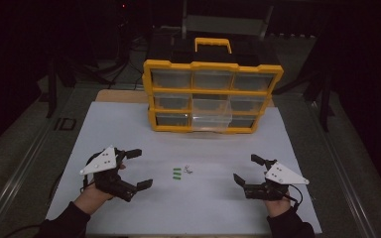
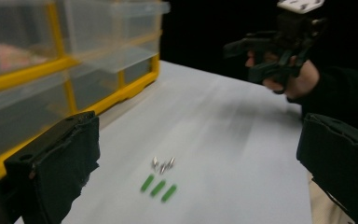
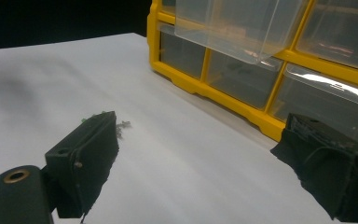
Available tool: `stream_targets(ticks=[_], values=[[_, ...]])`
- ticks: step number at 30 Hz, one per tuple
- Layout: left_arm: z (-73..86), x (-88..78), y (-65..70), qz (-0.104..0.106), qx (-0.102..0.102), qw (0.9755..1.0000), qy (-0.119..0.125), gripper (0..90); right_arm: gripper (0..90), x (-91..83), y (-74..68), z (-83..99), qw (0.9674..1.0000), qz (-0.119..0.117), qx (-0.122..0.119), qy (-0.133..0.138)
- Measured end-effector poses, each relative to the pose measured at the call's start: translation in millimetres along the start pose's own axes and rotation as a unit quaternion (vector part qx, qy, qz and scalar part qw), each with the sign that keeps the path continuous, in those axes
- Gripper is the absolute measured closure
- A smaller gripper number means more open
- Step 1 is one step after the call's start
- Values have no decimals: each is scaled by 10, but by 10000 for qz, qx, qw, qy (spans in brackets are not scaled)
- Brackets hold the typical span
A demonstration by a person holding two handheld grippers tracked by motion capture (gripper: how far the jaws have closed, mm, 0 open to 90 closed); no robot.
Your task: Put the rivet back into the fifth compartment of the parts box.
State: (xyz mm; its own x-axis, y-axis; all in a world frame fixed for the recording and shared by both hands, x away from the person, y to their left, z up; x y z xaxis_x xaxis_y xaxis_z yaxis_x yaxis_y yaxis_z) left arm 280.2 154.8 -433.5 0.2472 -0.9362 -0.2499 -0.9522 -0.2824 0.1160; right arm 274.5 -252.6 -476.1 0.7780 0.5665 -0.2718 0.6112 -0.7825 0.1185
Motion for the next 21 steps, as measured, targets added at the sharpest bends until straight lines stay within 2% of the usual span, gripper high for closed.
stream_targets(ticks=[3, 5, 7, 10, 13, 14, 15, 18, 20, 21], values=[[-105, 121, -32, 301, 94, 9995, -103, 0, 112, 8, -4, 4, 10000, -35, 5, -7], [-129, 169, -42, 379, 138, 9991, -147, 0, 112, 10, -7, 4, 10000, -52, 16, -8], [-163, 309, -84, 566, 189, 9978, -276, 3, 112, 13, -15, 4, 10000, -73, 5, -18], [-156, 465, -137, 676, 186, 9966, -426, 26, 112, 16, -17, 6, 10000, -90, 21, -19], [-120, 619, -196, 741, 133, 9957, -545, 50, 112, 14, -21, 6, 9999, -109, 25, -17], [-120, 619, -196, 741, 133, 9957, -545, 51, 112, 14, -21, 5, 9999, -116, 18, -9], [-79, 719, -236, 797, 107, 9948, -620, 77, 112, 15, -25, 5, 9999, -116, 12, -26], [5, 860, -302, 812, 72, 9937, -764, 110, 112, 19, -27, 9, 9999, -132, -2, -29], [25, 889, -319, 772, 64, 9937, -812, 132, 112, 21, -29, 10, 9999, -133, -21, -43], [80, 970, -369, 757, 21, 9926, -947, 141, 112, 22, -32, 11, 9999, -157, -23, -39]])
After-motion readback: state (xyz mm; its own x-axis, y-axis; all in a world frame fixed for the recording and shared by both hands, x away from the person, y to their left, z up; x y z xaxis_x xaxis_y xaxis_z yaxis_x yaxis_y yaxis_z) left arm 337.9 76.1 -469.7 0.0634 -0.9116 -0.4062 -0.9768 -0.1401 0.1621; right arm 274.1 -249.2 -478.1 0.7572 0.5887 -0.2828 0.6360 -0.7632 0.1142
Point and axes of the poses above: each handheld gripper's, and its own axes: x roughly forward along the jaws, z roughly out of its underside, y roughly to its right, the point moved 3 cm from there along x, roughly forward along the jaws, and after that the axes turned 7 degrees about z, right-handed, at the moved point
